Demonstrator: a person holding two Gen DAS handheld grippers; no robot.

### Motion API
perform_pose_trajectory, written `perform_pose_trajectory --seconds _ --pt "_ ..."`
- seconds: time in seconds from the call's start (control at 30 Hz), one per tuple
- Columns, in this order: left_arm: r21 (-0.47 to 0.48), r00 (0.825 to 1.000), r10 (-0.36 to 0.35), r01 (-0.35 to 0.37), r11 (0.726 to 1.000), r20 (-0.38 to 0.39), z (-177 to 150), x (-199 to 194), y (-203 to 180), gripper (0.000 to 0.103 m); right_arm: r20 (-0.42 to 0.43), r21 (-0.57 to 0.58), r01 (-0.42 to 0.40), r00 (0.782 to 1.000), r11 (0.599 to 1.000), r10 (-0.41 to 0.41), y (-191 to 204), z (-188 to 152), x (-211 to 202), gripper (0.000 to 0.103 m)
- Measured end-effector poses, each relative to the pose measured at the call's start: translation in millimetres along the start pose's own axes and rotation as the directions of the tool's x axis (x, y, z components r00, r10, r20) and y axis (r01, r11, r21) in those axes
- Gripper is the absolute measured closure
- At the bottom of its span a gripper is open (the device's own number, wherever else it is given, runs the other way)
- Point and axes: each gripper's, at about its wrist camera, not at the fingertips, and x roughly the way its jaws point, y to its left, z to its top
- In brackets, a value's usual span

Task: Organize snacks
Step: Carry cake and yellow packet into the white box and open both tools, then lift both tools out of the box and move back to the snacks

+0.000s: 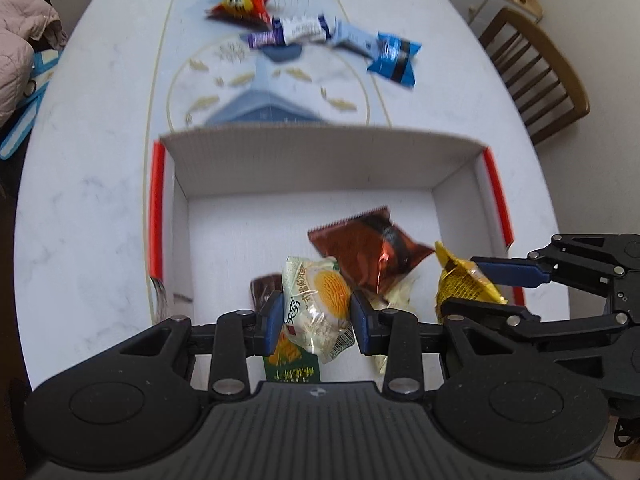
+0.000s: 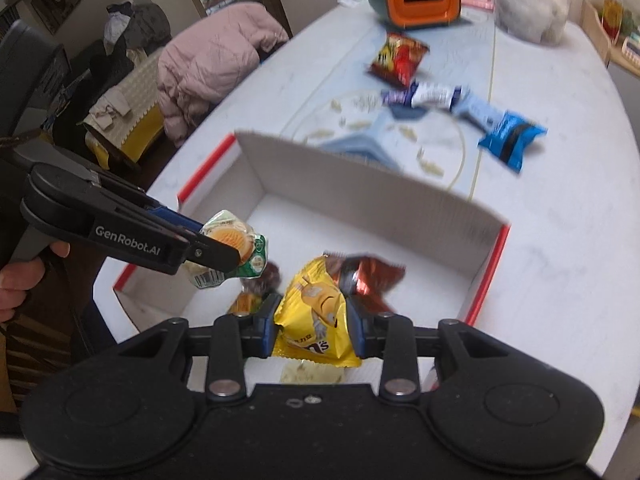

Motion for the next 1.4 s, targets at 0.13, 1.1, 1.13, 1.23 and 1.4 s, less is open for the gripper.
perform_pose_trajectory --seconds 0.13,1.1,1.13,1.23,1.4 --pt "0.017 1.0 0.014 -0.013 1.0 -0.028 -7 12 -4 0.069 -0.048 0.035 -0.009 0.999 0.999 0.011 -1 -12 16 0.069" --pt "0.028 0.998 0.007 -0.006 1.0 -0.058 -38 29 -6 0.066 -0.113 0.031 -0.014 0.993 0.999 0.017 16 -33 39 0.066" --pt "0.028 0.999 0.006 -0.005 1.0 -0.053 -38 27 -6 0.065 -0.11 0.033 -0.014 0.994 0.999 0.018 16 -33 38 0.065" --pt "0.028 0.999 -0.003 0.004 1.0 -0.034 -39 21 -5 0.061 -0.1 0.035 -0.016 0.995 0.999 0.02 17 -32 32 0.063" --pt "0.037 1.0 -0.018 0.018 0.999 0.0 -37 8 -7 0.056 -0.067 0.034 -0.027 0.997 0.999 0.029 18 -26 20 0.059"
